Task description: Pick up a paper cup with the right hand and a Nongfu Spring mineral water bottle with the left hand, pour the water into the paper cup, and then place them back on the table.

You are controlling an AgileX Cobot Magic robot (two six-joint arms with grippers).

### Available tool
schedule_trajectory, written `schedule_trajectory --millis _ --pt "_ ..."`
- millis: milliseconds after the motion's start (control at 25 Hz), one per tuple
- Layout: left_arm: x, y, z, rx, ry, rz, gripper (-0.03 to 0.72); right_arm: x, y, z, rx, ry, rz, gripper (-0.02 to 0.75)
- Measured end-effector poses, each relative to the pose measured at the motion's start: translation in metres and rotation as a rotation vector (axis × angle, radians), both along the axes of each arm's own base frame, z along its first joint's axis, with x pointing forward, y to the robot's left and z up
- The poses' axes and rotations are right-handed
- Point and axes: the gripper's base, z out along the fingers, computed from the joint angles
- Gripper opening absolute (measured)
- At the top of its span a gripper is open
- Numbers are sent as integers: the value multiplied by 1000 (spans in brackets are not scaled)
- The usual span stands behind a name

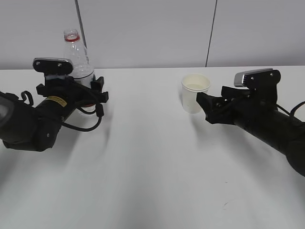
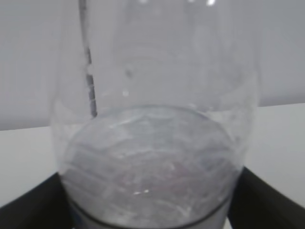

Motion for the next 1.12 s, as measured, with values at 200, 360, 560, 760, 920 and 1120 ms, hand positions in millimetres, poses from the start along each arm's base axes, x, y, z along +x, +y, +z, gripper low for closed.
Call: schedule_trajectory --millis 200,360,560,760,920,1120 --pt "0 0 12 -5 -12 -2 587 0 0 0 0 0 0 593" --pt "-1 0 27 19 -3 -9 586 0 0 0 0 0 0 593" --pt "-11 3 42 43 9 -16 586 -12 -2 7 -1 0 0 593" --pt "-27 9 59 40 8 -17 587 -25 -5 25 -18 4 -7 593" --pt "-38 12 81 38 -16 -20 587 -30 -7 47 -36 -6 -17 593" --pt "-49 16 118 24 -60 -19 587 -27 -10 86 -68 -32 -43 593"
